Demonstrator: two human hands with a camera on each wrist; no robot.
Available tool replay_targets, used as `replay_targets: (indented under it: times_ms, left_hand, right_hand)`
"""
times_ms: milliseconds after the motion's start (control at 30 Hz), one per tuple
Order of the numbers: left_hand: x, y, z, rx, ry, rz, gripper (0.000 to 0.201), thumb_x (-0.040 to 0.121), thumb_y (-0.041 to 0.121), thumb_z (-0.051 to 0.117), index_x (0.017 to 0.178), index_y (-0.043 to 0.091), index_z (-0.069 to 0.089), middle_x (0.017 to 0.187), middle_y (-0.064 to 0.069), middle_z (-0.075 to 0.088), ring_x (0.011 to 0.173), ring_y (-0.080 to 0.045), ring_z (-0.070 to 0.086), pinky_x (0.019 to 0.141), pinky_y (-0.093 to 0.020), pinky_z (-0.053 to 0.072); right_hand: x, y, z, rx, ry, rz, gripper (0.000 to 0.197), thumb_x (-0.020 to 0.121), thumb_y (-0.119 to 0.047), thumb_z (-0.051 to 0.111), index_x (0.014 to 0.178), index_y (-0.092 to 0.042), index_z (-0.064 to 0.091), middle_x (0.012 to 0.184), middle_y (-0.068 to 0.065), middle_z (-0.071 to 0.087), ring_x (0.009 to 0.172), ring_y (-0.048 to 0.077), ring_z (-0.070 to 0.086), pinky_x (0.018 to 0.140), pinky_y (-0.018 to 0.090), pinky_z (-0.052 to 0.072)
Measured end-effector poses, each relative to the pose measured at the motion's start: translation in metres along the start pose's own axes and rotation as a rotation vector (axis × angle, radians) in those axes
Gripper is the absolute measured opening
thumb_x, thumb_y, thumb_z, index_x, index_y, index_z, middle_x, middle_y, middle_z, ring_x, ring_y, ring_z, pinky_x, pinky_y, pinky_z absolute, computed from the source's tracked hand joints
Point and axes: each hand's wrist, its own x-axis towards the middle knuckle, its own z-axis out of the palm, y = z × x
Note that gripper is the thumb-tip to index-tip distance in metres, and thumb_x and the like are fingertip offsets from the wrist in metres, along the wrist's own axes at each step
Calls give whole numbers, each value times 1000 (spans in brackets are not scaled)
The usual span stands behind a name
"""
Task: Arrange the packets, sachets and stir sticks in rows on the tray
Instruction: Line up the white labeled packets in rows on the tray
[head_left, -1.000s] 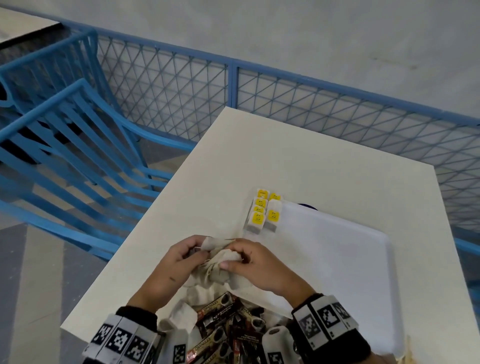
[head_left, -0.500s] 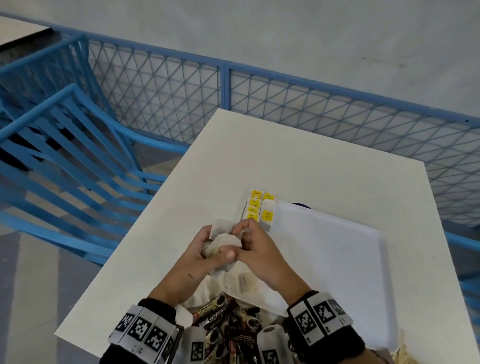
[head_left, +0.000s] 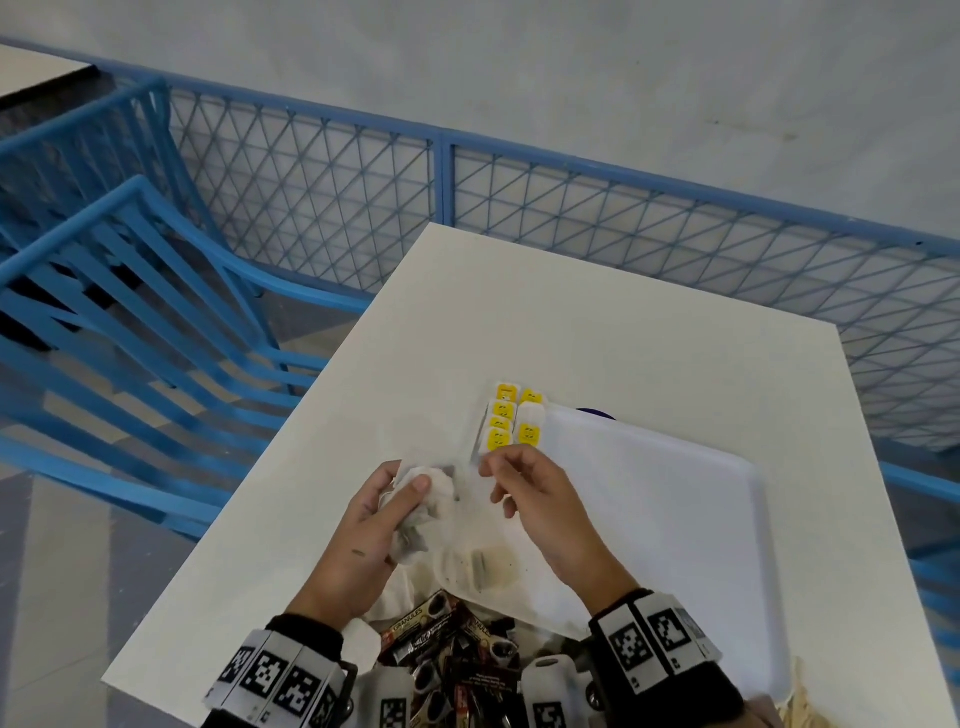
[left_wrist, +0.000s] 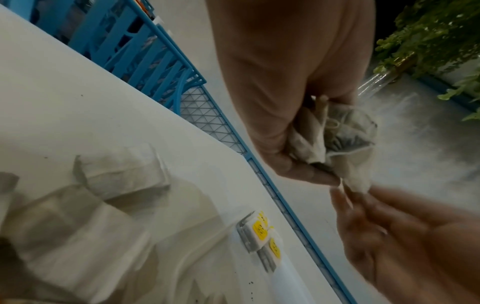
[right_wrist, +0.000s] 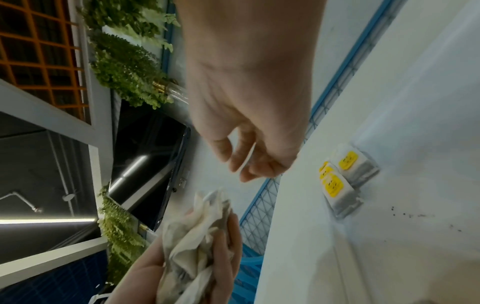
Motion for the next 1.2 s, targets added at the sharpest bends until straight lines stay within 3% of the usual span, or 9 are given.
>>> replay_targets:
  times_ms: [133,267,400,600,733,900,1000,1100,1200]
  left_hand:
    - [-3,-1,-14,14,58,-14,11,93,13,50,96,9,60,77,-3,66,53,-7,61,42,-17,45]
    - [-6,-4,-29,30,103,-5,14,94,14,49,99,8,60,80,-4,67,59,-6,62,45,-18,48]
    - [-7,-6,-38,54,126,-37,22,92,18,52,109,4,58,94,-11,66,76,-14,64,53,-22,52]
    - [-10,-6,-40,121,81,-86,28,83,25,64,100,4,59,95,-16,65,85,-25,60,64,-29,50]
    - [-12,-8,-38,152,5,-101,40,71,37,72,96,7,62,95,-17,64,82,-26,57,60,-29,49]
    - [-14,-9,-29,197,-116,-120,53,68,41,73,106,6,61,103,-21,65,85,-31,59,66,-36,48]
    - [-16,-4,-17,292,-215,-119,49,71,37,70,112,12,62,105,-14,69,84,-24,66,56,-27,51]
    - [-18,-1,-4,386,-303,-95,28,86,21,65,112,11,64,102,-10,71,84,-17,67,58,-22,51]
    - [-17,-1,3,450,-324,-47,29,91,3,55,119,9,60,102,-6,72,84,-6,67,64,-13,49]
  right_hand:
    - [1,28,-19,-557,-76,71,13,90,-23,58,101,-19,61,92,-10,57,71,2,51,67,11,41]
    - [-7,55,-20,-889,-295,111,39,87,-29,59,125,-20,51,117,0,44,105,14,44,90,22,39]
    - [-13,71,-12,-1067,-288,22,33,84,-30,56,115,-17,51,114,1,36,112,20,35,93,27,39]
    - [-11,74,-16,-906,-268,79,18,83,-17,55,74,-24,42,85,-7,40,77,10,40,70,18,39]
    - [-13,59,-23,-565,-170,112,17,84,-15,60,79,-27,49,68,-5,49,56,7,40,52,14,34]
    - [-16,37,-24,-274,-99,117,33,85,-15,62,102,-37,44,71,2,60,61,9,56,62,17,44]
    - [-18,24,-21,-205,-105,107,27,87,-13,59,106,-32,53,76,2,61,65,10,58,64,21,47]
    - [-18,15,-18,-160,-62,112,13,86,-15,62,95,-20,70,85,-2,68,77,10,62,70,19,49]
    - [-18,12,-19,-129,-107,173,19,85,-16,64,102,-19,71,92,-8,69,85,6,62,74,12,49]
